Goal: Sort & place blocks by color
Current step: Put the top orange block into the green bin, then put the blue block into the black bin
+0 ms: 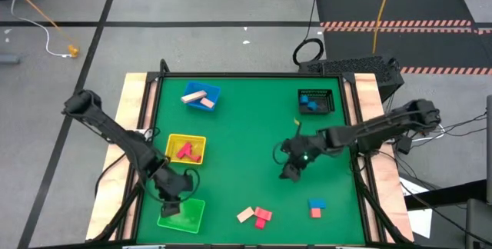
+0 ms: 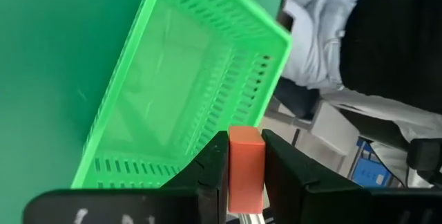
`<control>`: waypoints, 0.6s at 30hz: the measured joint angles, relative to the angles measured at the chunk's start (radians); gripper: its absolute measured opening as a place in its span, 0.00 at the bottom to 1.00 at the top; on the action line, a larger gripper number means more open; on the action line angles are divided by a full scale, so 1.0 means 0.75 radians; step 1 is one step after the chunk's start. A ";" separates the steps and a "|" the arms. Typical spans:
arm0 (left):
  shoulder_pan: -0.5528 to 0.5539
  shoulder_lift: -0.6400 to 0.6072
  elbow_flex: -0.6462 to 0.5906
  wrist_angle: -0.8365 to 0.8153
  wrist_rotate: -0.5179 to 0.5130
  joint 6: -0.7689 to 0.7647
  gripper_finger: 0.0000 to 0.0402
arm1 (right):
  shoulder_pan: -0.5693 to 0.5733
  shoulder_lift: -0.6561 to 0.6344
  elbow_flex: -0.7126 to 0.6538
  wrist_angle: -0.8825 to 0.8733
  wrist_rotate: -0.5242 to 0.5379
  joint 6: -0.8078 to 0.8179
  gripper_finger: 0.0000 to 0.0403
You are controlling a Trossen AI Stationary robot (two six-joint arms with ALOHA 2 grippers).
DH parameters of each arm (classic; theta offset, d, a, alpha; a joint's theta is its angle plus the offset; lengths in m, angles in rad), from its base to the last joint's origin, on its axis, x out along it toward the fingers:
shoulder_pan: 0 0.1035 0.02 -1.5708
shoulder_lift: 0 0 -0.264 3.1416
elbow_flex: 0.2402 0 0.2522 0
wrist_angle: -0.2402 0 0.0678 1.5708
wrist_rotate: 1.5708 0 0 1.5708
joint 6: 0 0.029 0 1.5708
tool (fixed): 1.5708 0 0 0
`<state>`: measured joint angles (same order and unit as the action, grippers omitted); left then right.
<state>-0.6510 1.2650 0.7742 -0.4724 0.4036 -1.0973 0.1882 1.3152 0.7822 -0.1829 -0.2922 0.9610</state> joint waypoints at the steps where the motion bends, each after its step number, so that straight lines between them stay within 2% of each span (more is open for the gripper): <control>1: -0.001 0.013 0.000 -0.005 0.001 -0.010 0.16 | 0.024 -0.007 -0.022 -0.003 0.030 0.034 0.53; 3: 0.000 0.032 0.000 -0.017 -0.001 -0.037 0.17 | 0.061 -0.015 -0.060 -0.003 0.077 0.100 0.53; 7: -0.001 0.052 -0.001 -0.017 0.005 -0.103 0.26 | 0.121 -0.012 -0.114 -0.008 0.117 0.203 0.53; 13: -0.001 0.051 -0.001 -0.009 0.026 -0.159 0.36 | 0.162 -0.013 -0.148 0.028 0.117 0.235 0.53; 18: -0.001 0.037 -0.001 0.059 0.028 -0.045 0.38 | 0.162 -0.013 -0.209 0.213 0.118 0.182 0.53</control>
<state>-0.6514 1.2931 0.7738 -0.4283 0.4245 -1.1312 0.3096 1.3052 0.6252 -0.0234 -0.2036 1.0973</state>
